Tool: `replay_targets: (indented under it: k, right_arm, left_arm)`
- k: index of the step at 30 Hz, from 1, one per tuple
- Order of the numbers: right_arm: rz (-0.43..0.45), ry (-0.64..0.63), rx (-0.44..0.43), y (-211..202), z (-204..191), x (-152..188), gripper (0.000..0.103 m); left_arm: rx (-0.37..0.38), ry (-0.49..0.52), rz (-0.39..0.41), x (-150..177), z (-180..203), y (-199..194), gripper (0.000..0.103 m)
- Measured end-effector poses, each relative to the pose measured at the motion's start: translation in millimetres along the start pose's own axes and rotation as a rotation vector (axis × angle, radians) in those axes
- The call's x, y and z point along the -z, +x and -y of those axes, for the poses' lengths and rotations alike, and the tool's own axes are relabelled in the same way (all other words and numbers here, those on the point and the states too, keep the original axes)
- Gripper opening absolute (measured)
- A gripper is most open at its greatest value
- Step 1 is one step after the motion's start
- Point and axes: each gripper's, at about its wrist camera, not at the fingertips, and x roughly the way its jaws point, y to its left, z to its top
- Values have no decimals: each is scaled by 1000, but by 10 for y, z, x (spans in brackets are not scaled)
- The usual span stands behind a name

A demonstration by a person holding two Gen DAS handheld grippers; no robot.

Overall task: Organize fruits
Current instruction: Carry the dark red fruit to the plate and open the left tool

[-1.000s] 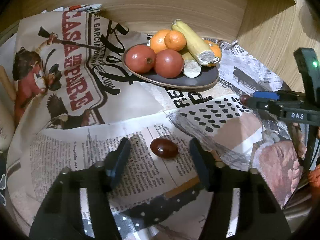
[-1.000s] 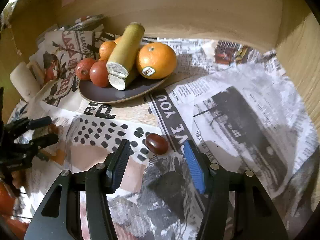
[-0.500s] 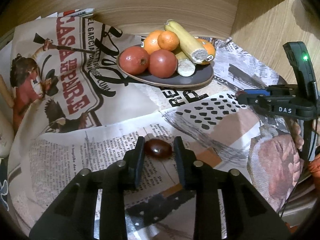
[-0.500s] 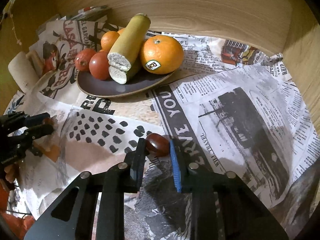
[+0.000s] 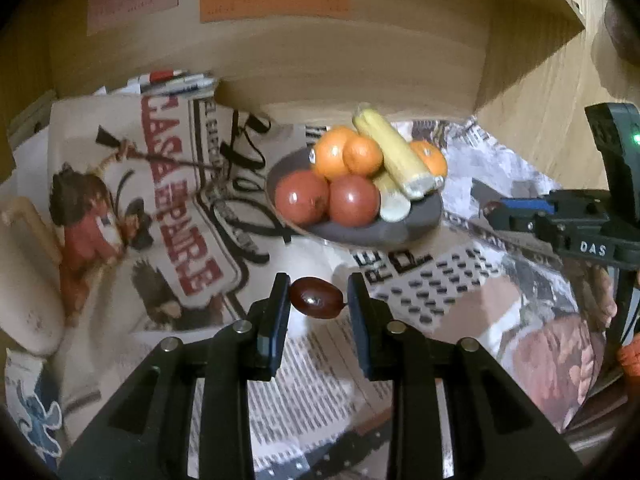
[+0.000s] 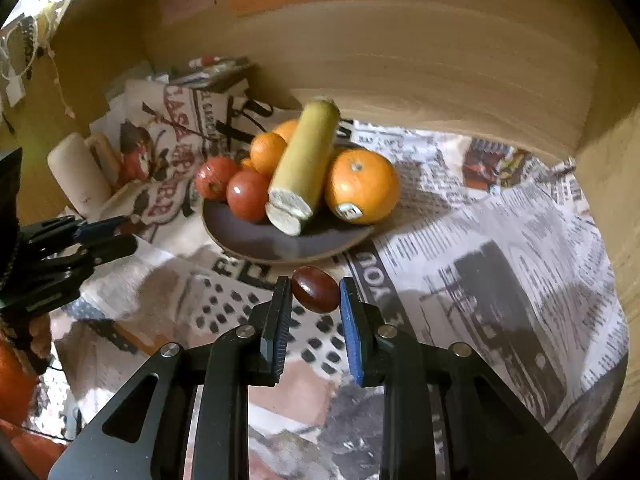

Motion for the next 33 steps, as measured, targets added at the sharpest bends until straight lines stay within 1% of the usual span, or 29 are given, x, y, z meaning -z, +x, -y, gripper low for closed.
replay_targets:
  k: [7, 15, 24, 33]
  right_arm:
    - [20, -22, -28, 46, -55, -132, 22]
    - [-9, -40, -39, 185, -58, -238, 22]
    - [-42, -59, -45, 369, -35, -295, 22]
    - [-93, -73, -40, 554, -20, -290, 22]
  left_arm:
    - [10, -17, 11, -221, -44, 98, 29]
    - [37, -4, -5, -405, 11, 313, 29]
    - [73, 0, -58, -465, 100, 589, 29]
    - [85, 13, -95, -455, 141, 791, 29]
